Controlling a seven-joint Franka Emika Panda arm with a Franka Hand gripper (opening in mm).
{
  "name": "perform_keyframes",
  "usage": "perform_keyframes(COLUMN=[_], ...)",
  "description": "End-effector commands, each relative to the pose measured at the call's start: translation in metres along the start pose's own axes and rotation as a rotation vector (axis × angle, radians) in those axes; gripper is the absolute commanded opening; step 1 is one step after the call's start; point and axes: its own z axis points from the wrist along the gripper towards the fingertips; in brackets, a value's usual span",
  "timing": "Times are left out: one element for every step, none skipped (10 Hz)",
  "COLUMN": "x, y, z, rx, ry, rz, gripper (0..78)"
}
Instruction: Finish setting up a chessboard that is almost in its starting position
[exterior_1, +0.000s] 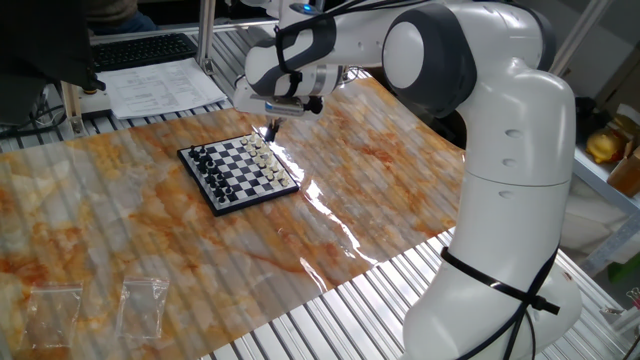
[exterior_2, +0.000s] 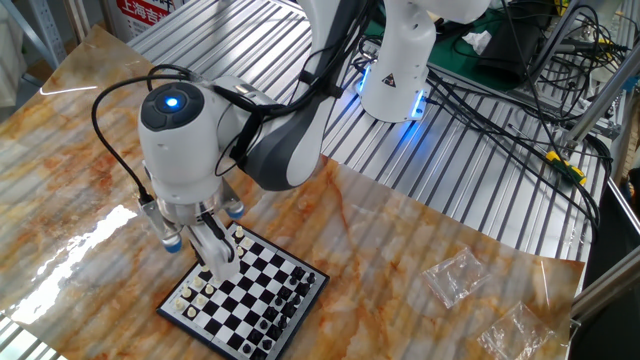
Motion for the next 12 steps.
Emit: perform_keyframes(x=[-0.003,-0.003,-0.003,-0.003,-0.003,-0.002,-0.001,0.000,0.000,0.000,0.000,0.000], y=[-0.002,-0.001,-0.001,-0.001,0.000,0.000,0.002,0.003,0.003,0.003,0.003,0.003], z=[0.002,0.003,0.003,0.005,0.005,0.006,0.009,0.012,0.013,0.013,0.013,0.014], rx=[-0.005,-0.007,-0.008,-0.009,-0.011,-0.011,-0.011,-0.012,-0.012,-0.010,-0.008,-0.008], ry=[-0.008,-0.009,-0.009,-0.011,-0.011,-0.011,-0.013,-0.018,-0.018,-0.017,-0.018,-0.018], rz=[0.000,0.003,0.004,0.004,0.005,0.004,0.004,0.007,0.007,0.003,0.002,0.001], gripper=[1.1,1.1,1.1,1.1,1.1,1.1,1.1,1.1,1.1,1.1,1.1,1.1])
